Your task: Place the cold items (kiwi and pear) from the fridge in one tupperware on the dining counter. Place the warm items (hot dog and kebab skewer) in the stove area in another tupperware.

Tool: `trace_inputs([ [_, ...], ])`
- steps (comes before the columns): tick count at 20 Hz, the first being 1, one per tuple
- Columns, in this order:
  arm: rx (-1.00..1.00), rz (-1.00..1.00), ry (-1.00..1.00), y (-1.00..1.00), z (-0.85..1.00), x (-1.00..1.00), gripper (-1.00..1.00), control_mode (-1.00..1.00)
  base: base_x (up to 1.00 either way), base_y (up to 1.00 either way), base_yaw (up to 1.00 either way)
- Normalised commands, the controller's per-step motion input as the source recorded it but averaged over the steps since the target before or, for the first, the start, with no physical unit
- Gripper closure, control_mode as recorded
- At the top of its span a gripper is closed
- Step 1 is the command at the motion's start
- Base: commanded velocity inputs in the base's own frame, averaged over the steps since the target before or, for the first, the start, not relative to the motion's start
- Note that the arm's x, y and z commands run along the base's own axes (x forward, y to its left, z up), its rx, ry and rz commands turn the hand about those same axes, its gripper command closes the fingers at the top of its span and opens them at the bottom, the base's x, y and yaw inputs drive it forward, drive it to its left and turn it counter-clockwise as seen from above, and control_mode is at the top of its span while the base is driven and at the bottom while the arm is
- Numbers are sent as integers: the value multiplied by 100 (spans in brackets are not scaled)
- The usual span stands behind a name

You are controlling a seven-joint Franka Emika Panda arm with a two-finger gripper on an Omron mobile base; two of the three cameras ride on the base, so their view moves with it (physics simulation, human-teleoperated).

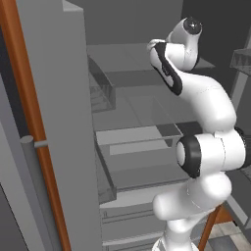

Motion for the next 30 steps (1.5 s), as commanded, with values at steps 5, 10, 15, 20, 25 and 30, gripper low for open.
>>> trace_inputs([
  [5, 0, 0, -22, 2, 0, -86, 100, -100, 0, 0, 0],
  [10, 0, 0, -9, 0, 9, -99, 100, -100, 0, 0, 0],
  [15, 0, 0, 0, 0, 19, -100, 100, -100, 0, 0, 0],
  [20, 0, 0, 0, 0, 29, -98, 100, -100, 0, 0, 0],
  [25, 0, 0, 0, 0, 3, -100, 100, -100, 0, 0, 0],
  [30, 0, 0, 1, 15, -1, -88, 100, -100, 0, 0, 0],
])
